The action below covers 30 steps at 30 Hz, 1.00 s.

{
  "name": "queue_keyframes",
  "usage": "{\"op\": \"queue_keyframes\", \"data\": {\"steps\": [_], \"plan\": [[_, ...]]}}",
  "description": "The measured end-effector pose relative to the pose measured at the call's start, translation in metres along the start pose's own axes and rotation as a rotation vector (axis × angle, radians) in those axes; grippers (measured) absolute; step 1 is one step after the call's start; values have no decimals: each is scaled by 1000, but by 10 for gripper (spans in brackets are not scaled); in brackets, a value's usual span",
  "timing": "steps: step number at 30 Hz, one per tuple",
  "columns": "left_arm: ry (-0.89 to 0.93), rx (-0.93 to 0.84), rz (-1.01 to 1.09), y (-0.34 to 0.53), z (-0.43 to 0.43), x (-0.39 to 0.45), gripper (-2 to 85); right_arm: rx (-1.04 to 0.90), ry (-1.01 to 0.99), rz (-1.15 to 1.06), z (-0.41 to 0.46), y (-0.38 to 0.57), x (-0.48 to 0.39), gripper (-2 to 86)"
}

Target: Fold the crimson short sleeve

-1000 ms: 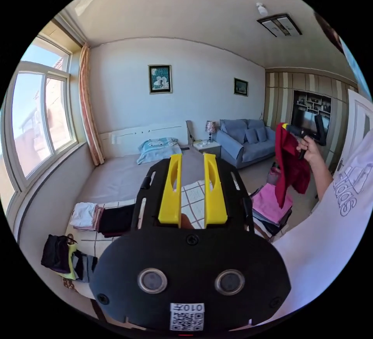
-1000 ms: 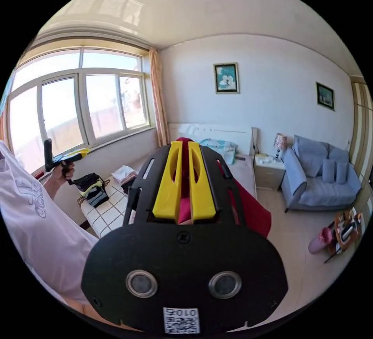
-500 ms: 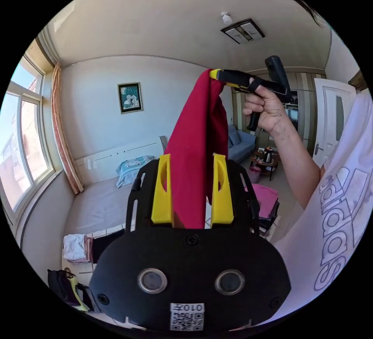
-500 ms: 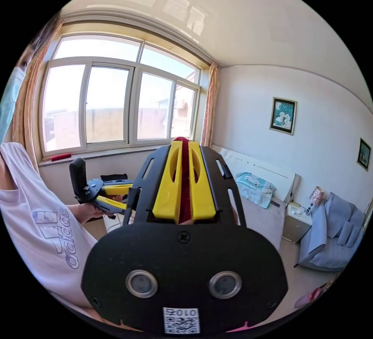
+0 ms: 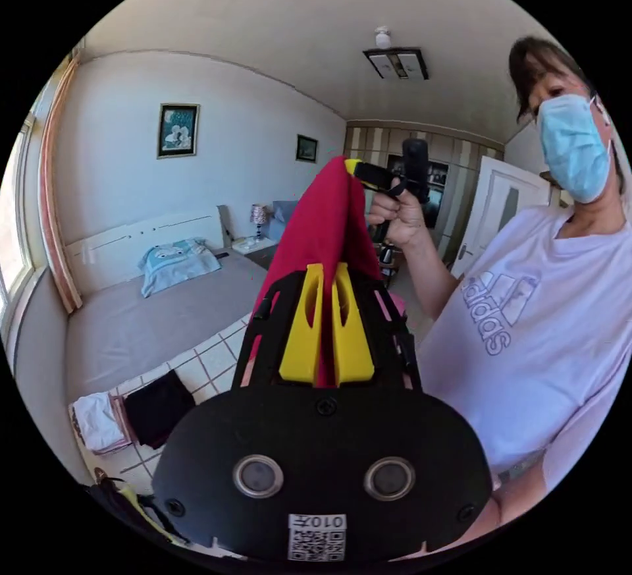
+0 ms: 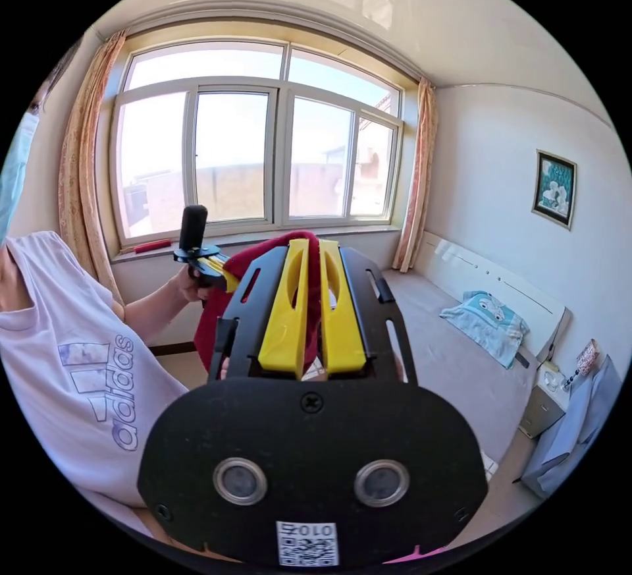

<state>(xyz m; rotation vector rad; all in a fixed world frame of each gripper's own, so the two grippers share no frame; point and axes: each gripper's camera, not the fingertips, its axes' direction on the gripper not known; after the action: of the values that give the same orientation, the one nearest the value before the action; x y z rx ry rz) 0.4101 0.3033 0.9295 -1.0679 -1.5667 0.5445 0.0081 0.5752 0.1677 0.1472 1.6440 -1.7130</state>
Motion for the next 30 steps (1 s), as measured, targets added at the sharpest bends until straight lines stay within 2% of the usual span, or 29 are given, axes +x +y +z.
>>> {"op": "queue_keyframes", "data": {"steps": [1,3,4,6,9,12,14,17,19,22,26,30], "plan": [[37,16,-6,1,-6,-5,-2,-9,-26,0,7,-1,11,46],[269,103,-12,4,-21,-24,-1,-13,-86,13,20,-1,29,47],[329,135,-25,6,-22,-28,0,-30,-124,26,31,-2,41,48],[529,297,-99,13,-24,-47,2,-61,-169,47,50,-1,58,51],[587,493,-167,26,-32,-64,4,-22,-177,63,64,8,81,58],[637,626,-153,30,-50,-73,4,99,-116,127,47,25,111,61],[634,653,-117,27,-65,-73,2,157,-121,148,34,36,130,64],[578,596,-69,14,-83,-67,0,163,-236,146,30,48,155,74],[573,586,-22,8,-90,-62,-1,118,-410,131,45,57,169,76],[617,628,153,3,-101,-46,-1,88,-603,162,73,69,182,76],[683,695,428,5,-116,-21,-1,80,-723,211,96,72,195,85],[705,782,468,8,-125,-21,-1,-23,-889,238,126,63,203,121]]}}
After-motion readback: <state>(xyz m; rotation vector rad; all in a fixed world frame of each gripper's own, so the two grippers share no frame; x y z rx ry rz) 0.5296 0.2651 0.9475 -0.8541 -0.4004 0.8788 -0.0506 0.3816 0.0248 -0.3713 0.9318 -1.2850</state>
